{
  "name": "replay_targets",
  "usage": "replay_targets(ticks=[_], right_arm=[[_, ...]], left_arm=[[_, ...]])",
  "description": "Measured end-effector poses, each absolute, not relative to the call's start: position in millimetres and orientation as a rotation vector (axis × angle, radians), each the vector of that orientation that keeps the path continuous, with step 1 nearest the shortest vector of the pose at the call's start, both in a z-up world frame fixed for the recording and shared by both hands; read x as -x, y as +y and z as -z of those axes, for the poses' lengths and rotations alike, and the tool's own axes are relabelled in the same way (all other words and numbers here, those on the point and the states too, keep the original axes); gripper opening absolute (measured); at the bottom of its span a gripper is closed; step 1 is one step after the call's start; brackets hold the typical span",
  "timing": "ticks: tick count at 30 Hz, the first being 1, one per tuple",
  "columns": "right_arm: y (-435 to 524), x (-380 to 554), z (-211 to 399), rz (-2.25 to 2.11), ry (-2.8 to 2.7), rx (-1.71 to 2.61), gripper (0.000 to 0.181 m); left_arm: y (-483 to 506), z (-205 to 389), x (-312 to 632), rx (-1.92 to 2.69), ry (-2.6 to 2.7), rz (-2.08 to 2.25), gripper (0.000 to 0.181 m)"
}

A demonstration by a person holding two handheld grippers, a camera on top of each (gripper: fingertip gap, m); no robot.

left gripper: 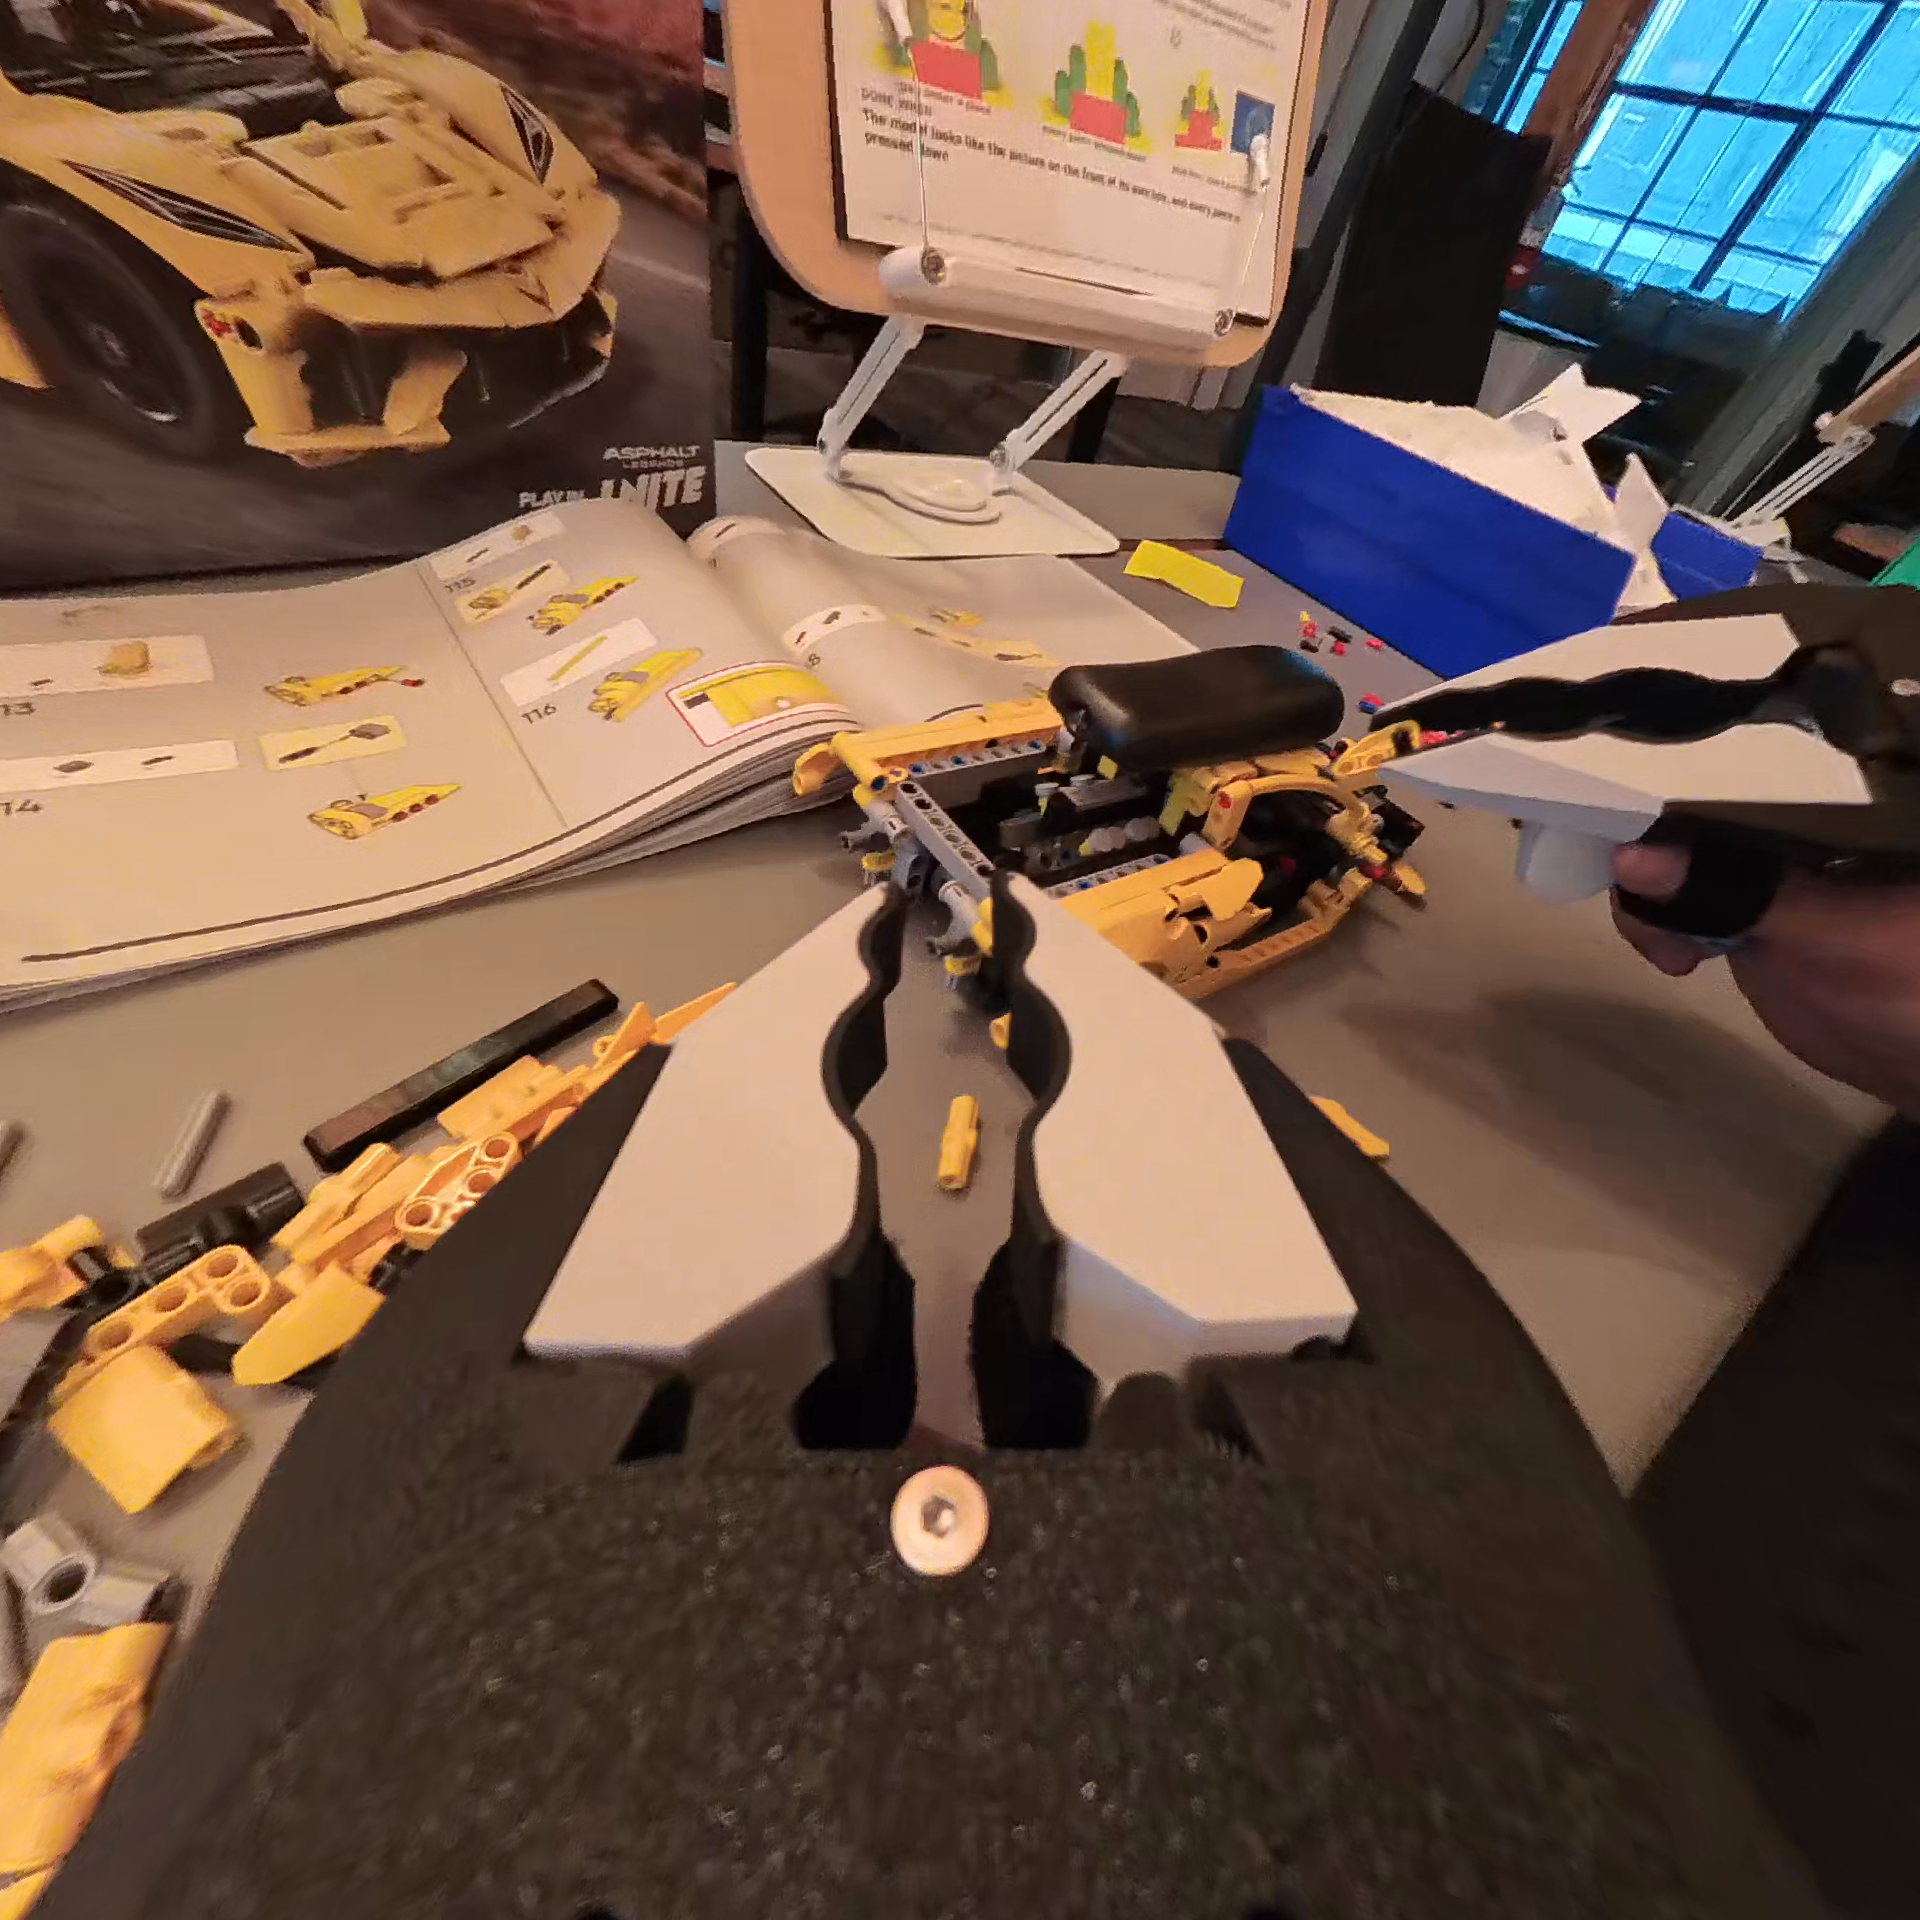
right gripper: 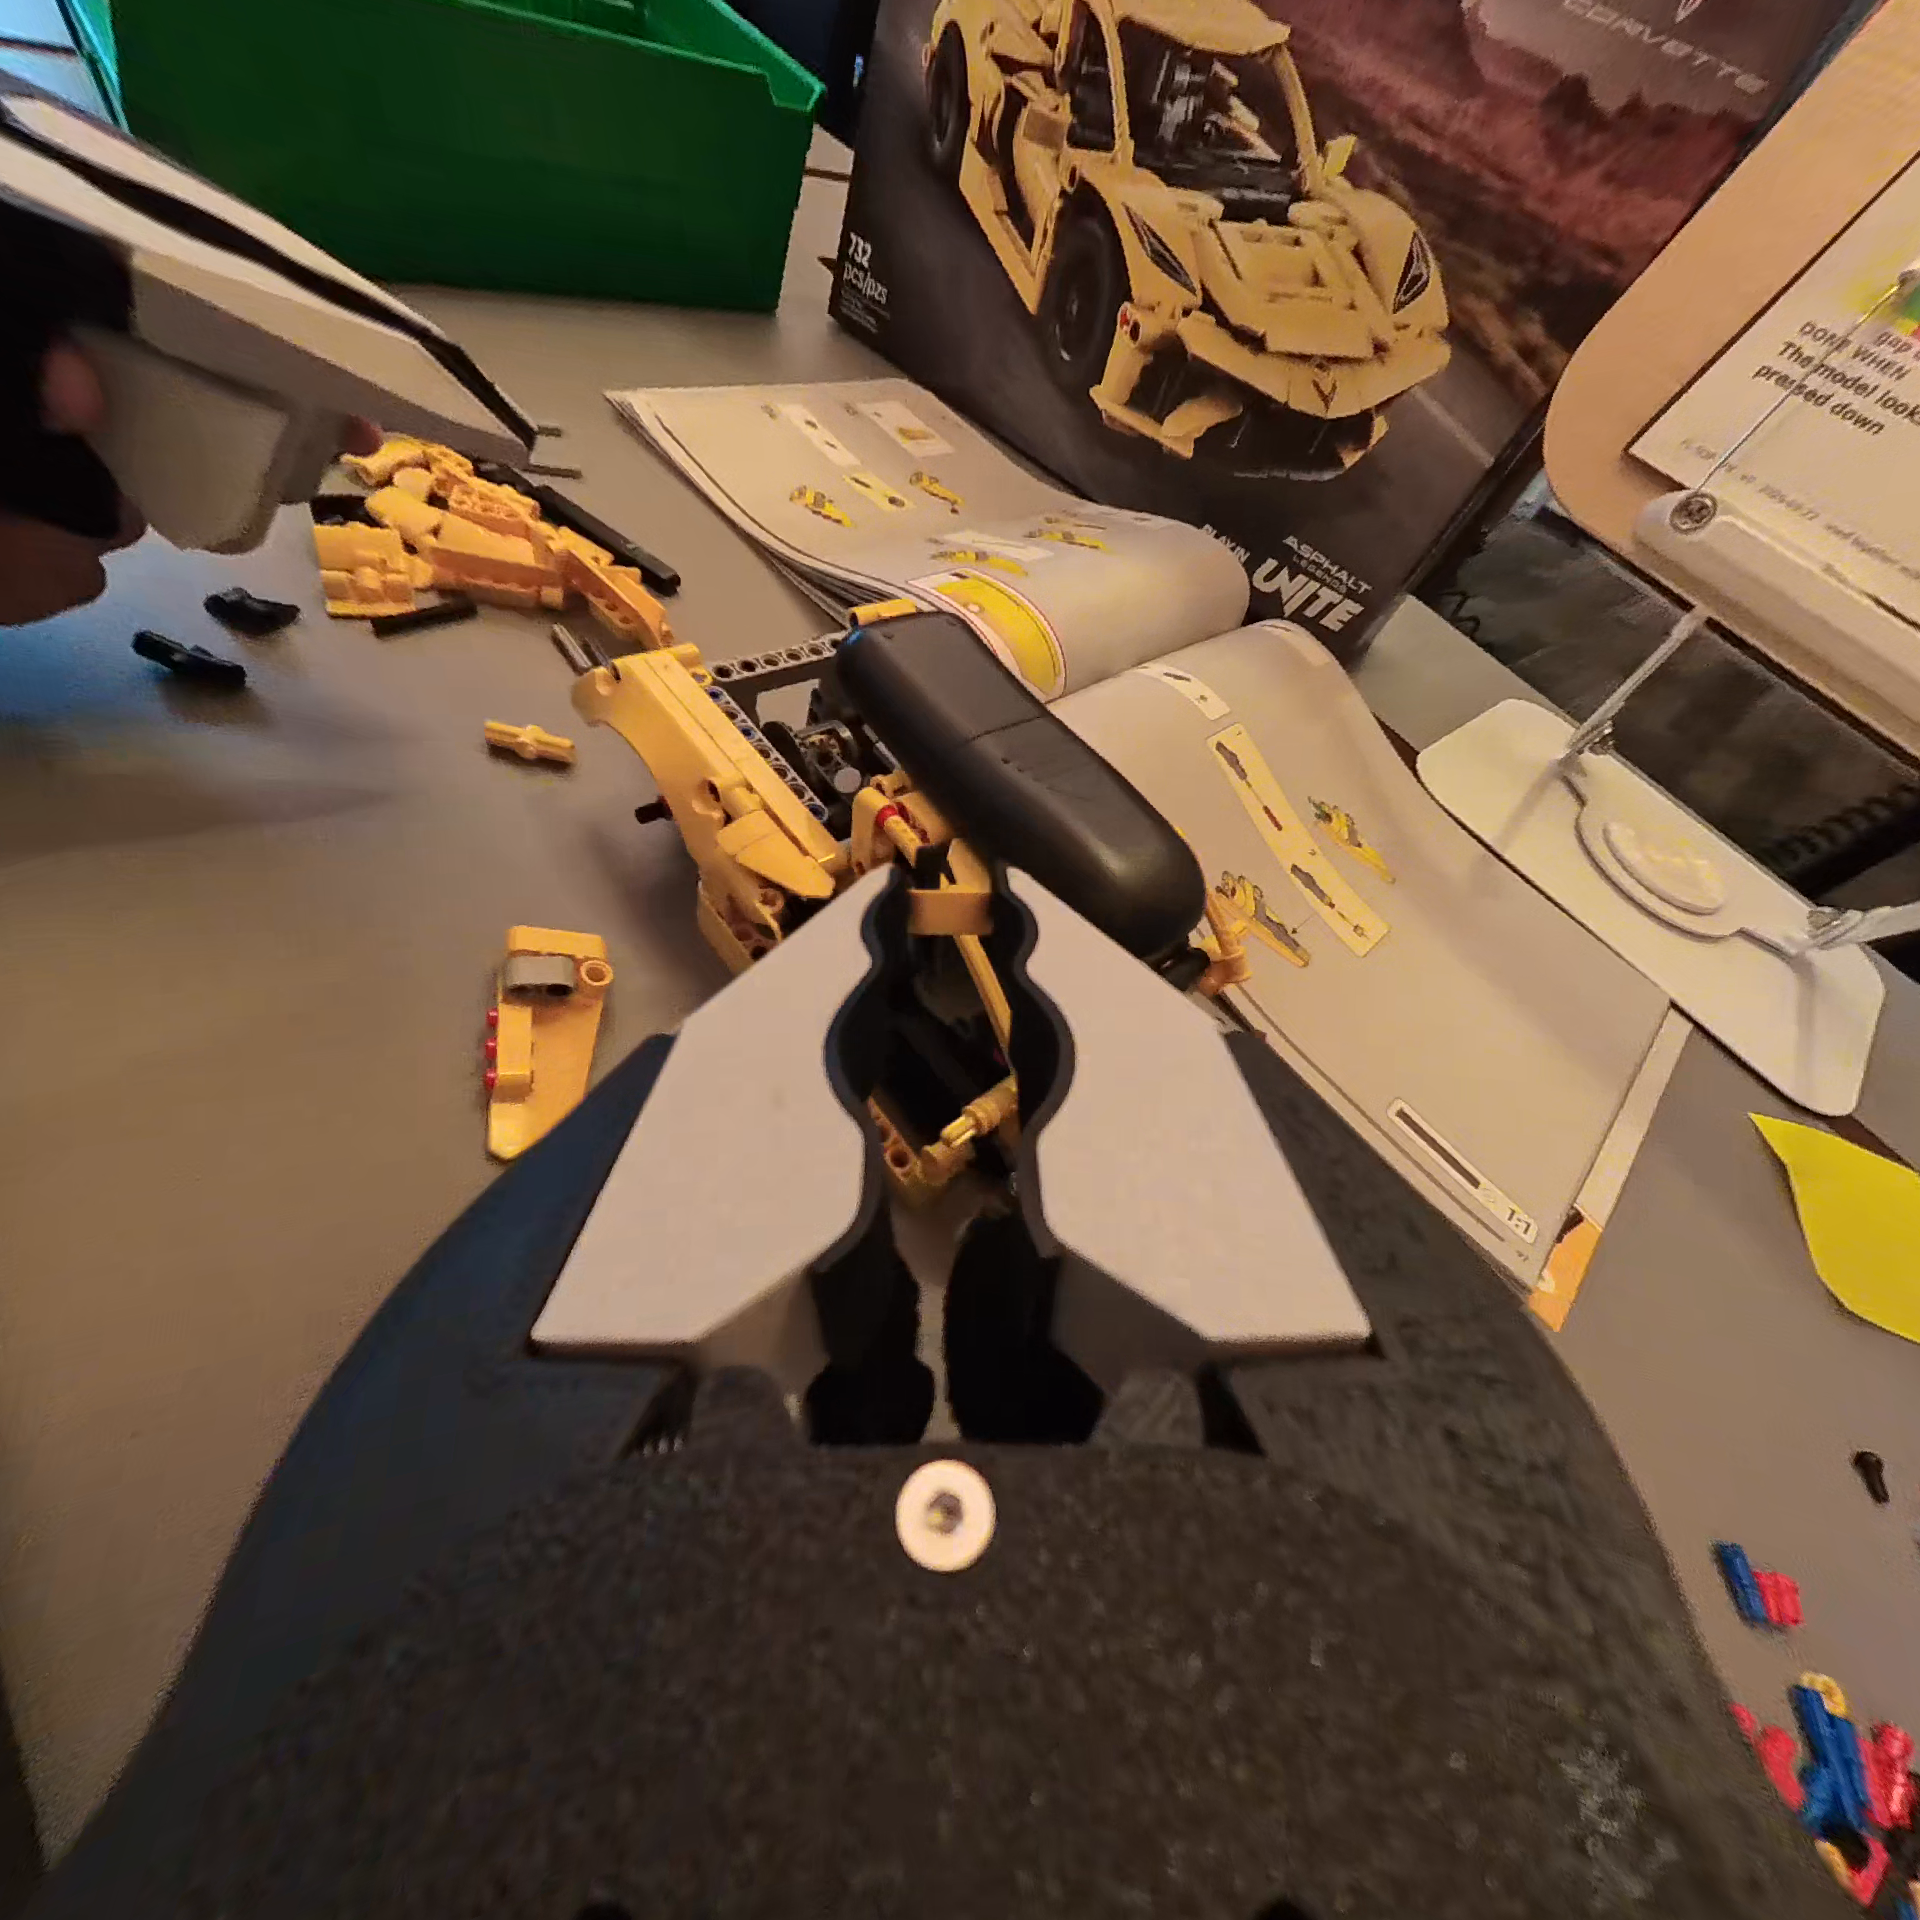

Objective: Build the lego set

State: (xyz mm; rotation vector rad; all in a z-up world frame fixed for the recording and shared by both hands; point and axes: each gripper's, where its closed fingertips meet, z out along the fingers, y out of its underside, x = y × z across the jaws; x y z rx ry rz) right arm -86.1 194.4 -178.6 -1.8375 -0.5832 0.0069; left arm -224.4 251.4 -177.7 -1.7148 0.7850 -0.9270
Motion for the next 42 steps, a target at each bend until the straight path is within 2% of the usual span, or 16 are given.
replay_targets(ticks=[9, 22, 42], right_arm=[[200.2, 81.2, 180.8, -0.061, -0.542, 1.846, 0.013], [199.0, 92.5, 170.2, -0.315, -0.507, 1.788, 0.013], [205.1, 79.7, 180.4, -0.305, -0.467, 1.820, 0.014]], left_arm=[[251.4, 192.8, 223.0, 1.749, 0.865, 0.813, 0.016], [255.2, 195.5, 224.6, 1.880, 0.692, 1.160, 0.016], [253.9, 203.2, 220.8, 1.918, 0.709, 1.193, 0.015]])
